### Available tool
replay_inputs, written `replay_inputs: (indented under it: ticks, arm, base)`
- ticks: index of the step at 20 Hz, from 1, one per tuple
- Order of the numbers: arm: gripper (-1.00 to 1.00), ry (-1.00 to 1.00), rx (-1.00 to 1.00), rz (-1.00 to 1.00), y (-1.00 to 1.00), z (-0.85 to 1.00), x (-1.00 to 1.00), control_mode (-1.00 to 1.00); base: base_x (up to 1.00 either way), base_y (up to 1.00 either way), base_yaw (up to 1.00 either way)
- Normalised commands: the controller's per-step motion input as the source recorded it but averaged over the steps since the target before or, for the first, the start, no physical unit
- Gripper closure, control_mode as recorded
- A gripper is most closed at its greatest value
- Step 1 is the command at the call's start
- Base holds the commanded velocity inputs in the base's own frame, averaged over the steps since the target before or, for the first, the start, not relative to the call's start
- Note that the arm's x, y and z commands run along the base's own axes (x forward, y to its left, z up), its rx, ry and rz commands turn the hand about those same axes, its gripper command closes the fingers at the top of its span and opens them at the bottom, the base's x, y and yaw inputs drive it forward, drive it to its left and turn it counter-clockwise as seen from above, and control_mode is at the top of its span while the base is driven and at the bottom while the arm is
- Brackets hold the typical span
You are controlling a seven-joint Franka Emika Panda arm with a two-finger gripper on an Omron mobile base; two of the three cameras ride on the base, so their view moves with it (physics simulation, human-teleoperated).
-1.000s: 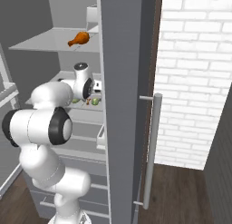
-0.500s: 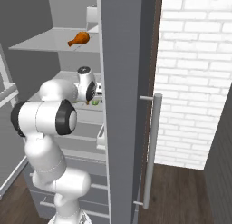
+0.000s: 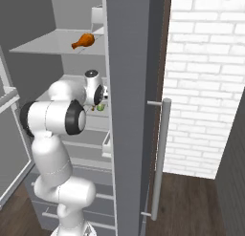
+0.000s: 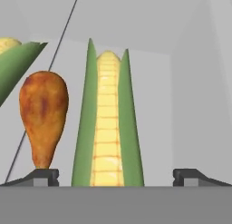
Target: Place one corn and one chicken drumstick in each tupperware on the nearby counter, to pack two identical lunches.
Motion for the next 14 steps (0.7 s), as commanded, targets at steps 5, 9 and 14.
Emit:
replay_inputs:
  ticks: [5,9,14]
  arm:
    - [1.00,0.00,0.00,0.00,0.00,-0.39,0.00,-1.00]
    - [1.00,0.00,0.00,0.00,0.00,-0.32,-0.01,-1.00]
    - [1.00,-0.06,0.00,0.02,0.00,0.11,-0.38,-1.00]
  base:
    - [0.00,0.00,0.00]
    - [0.00,0.00,0.00]
    - [0.00,0.00,0.00]
